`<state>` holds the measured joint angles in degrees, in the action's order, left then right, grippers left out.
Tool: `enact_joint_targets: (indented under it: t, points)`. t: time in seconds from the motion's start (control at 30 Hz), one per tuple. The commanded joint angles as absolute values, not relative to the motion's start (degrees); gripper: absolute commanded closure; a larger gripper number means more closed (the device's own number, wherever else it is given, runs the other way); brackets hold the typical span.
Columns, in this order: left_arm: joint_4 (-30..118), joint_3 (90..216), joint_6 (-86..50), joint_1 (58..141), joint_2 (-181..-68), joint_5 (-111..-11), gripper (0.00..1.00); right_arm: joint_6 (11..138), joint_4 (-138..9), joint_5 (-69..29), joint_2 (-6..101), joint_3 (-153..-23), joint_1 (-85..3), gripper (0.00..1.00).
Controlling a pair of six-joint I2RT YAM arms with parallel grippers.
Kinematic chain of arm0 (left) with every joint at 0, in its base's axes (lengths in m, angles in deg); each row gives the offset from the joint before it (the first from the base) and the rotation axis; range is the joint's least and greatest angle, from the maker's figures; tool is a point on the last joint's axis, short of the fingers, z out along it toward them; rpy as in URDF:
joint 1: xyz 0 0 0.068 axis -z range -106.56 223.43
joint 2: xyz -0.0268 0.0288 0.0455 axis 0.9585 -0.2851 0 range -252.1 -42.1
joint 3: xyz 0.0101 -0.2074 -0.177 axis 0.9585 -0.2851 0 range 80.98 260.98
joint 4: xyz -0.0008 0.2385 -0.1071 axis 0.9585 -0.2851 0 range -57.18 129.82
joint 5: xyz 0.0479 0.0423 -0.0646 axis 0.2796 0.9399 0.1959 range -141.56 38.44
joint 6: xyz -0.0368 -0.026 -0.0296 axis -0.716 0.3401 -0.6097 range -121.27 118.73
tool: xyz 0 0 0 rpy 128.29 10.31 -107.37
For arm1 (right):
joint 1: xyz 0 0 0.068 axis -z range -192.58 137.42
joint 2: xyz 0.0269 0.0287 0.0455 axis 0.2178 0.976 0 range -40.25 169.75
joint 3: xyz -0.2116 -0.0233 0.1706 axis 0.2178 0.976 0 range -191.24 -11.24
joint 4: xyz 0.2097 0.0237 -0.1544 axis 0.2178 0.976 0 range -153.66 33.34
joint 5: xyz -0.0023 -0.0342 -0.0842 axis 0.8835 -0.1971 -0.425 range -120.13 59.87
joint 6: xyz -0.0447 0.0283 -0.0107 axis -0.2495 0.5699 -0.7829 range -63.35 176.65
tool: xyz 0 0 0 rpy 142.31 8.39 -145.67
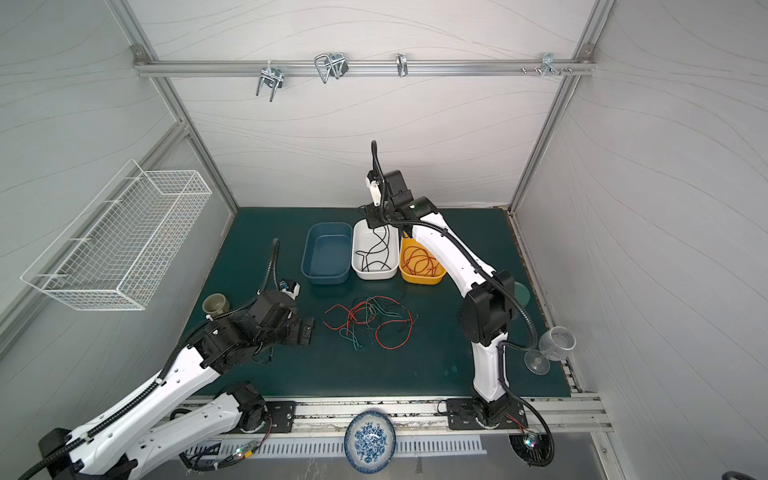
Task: Untangle the cables
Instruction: 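Carry the black cable over the white bin with the right gripper, then lower the black cable into the white bin and open the right gripper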
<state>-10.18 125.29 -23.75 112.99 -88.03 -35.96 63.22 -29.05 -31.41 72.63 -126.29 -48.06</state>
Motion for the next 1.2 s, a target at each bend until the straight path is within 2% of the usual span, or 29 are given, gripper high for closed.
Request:
enact_joint_targets:
  t: [0.0,0.3,0.63,0.9,1.17]
  points:
    - [-8.96,126.33,-23.23,113.25,-88.11,-36.25,0.0,62.97,-32.16,-31.52,74.25,-123.72,-47.57,1.0]
    - [-9.0,126.3,-23.2,113.24,-88.04,-36.19,0.0,66.58,-39.0,-26.68,75.64,-117.05,-45.28,1.0]
    - [-8.94,126.24,-23.08,113.25,-87.89,-36.25,0.0,69.18,-40.23,-22.2,80.97,-113.38,-45.33,1.0]
    - [-8.88,126.24,-23.06,113.21,-88.0,-36.23,0.0,70.91,-38.53,-21.82,84.43,-114.09,-45.61,1.0]
    - [-9.0,126.16,-23.06,113.2,-88.0,-36.23,0.0,70.88,-34.22,-25.52,85.85,-116.32,-45.8,1.0]
